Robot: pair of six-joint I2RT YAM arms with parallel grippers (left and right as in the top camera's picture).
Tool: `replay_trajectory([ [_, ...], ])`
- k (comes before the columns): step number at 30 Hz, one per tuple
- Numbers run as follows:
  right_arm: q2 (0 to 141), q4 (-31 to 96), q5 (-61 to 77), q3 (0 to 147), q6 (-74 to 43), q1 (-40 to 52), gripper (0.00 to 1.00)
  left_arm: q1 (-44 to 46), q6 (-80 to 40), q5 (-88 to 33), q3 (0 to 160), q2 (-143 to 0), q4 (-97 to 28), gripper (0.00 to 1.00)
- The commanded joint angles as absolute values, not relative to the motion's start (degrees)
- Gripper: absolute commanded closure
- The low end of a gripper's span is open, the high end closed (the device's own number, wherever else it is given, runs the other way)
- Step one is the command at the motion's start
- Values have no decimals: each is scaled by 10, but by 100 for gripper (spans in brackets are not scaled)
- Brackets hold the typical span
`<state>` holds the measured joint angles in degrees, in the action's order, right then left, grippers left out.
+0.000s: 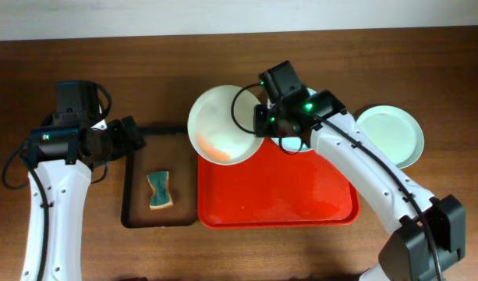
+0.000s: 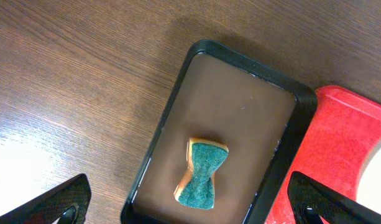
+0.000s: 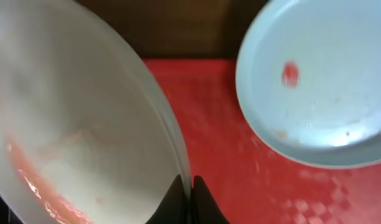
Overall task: Clean dirty plates on tray and stack at the side
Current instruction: 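Lift the cleaned white plate with the right gripper, then carry the plate right and stack it on the plate beside the tray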
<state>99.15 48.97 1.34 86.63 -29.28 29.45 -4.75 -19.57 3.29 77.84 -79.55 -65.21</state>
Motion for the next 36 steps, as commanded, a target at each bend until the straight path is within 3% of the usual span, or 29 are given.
replay_trajectory([
  [1,997,455,-62,877,-307,345,96,-50,-203,39,780,-794,-652,1],
  [11,1058,371,-343,877,-300,505,96,-50,-203,39,780,-794,-652,1],
  [19,1058,344,-482,877,-186,587,96,-50,-203,39,780,-794,-652,1],
  [28,1058,344,-668,877,-181,672,96,-50,-203,39,780,-794,-652,1],
  [36,1058,267,-755,877,-87,734,96,-50,-203,39,780,-794,-652,1],
])
